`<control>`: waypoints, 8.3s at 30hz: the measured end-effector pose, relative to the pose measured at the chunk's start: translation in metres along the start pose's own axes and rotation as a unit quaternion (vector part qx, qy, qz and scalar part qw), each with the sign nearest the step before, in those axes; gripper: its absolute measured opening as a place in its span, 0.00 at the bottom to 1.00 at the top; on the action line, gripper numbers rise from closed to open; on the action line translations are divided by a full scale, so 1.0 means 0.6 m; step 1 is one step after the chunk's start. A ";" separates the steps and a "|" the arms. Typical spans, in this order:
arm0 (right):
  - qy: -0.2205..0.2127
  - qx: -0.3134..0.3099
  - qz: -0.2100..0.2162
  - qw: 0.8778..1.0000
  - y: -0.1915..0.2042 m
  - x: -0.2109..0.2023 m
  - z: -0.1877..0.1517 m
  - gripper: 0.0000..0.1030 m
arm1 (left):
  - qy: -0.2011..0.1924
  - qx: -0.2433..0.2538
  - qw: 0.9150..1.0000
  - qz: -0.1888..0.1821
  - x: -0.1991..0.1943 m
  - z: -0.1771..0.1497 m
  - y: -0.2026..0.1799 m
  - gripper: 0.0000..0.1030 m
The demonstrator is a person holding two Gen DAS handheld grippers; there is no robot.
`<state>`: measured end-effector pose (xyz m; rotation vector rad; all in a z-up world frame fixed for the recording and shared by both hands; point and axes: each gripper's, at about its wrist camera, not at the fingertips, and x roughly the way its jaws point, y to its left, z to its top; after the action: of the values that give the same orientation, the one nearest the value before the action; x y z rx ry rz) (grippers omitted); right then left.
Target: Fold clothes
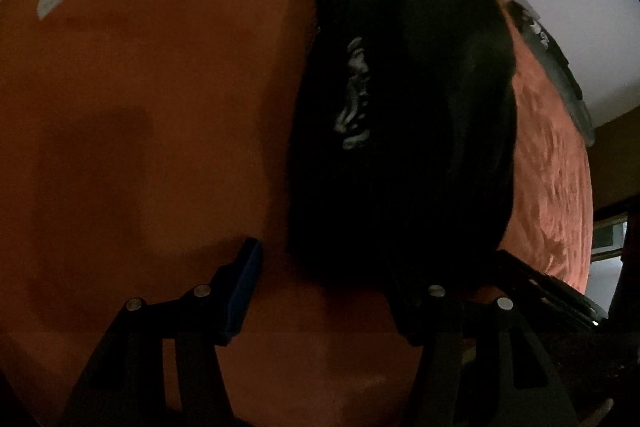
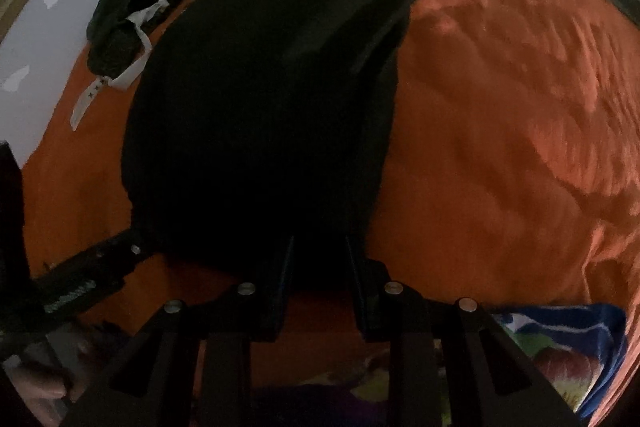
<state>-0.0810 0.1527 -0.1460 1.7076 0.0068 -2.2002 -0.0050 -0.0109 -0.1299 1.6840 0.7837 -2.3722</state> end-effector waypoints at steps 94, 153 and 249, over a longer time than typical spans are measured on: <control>-0.078 -0.591 -0.086 0.798 0.072 -0.016 -0.066 0.52 | -0.063 0.589 0.802 0.070 -0.097 0.028 -0.084 0.63; -0.023 -0.455 -0.044 0.889 0.071 -0.068 -0.001 0.36 | -0.192 0.805 0.546 0.133 -0.035 -0.183 -0.107 0.76; -0.038 -0.068 0.227 0.971 -0.140 0.017 0.479 0.19 | -0.158 0.355 0.918 -0.080 -0.110 0.262 -0.086 0.76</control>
<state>-0.3759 0.1663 -0.0952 1.3841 -0.2247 -1.8736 -0.1335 -0.0544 -0.0144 1.3696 -0.0225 -3.1825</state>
